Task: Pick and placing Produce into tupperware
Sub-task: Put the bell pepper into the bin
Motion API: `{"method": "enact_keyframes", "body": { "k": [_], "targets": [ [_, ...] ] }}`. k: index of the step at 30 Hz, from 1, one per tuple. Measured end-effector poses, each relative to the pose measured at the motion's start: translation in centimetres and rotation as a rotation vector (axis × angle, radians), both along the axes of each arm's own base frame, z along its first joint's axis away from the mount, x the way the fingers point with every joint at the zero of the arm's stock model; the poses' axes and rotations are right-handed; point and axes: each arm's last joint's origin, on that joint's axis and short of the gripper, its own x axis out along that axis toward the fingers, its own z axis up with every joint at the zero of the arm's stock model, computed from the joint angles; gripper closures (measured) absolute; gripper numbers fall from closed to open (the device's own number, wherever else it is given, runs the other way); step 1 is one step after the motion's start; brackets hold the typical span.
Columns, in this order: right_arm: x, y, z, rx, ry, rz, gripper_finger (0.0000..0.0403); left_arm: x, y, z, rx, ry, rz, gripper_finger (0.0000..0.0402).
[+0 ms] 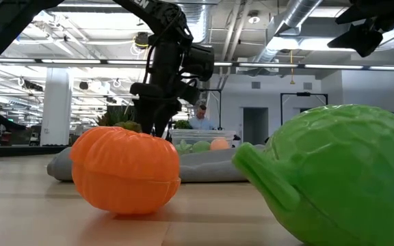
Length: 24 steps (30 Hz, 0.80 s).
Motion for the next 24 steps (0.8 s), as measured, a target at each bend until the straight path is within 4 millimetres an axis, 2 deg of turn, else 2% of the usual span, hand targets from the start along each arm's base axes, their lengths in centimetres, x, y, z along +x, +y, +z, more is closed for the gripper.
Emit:
{"method": "enact_keyframes", "body": {
  "k": [11,21,24],
  "targets": [
    [0.00,0.00,0.00,0.000,0.000,0.000,0.0081,0.32,-0.78,0.01,0.042,0.007,-0.073,0.0033],
    [0.00,0.00,0.00,0.000,0.000,0.000,0.0081,0.32,-0.76,0.00,0.037,0.004,-0.058,0.0033],
    [0.00,0.00,-0.01,0.000,0.001,0.000,0.0081,0.40,-0.75,-0.76,0.027,0.031,-0.051,0.0033]
  ]
}}
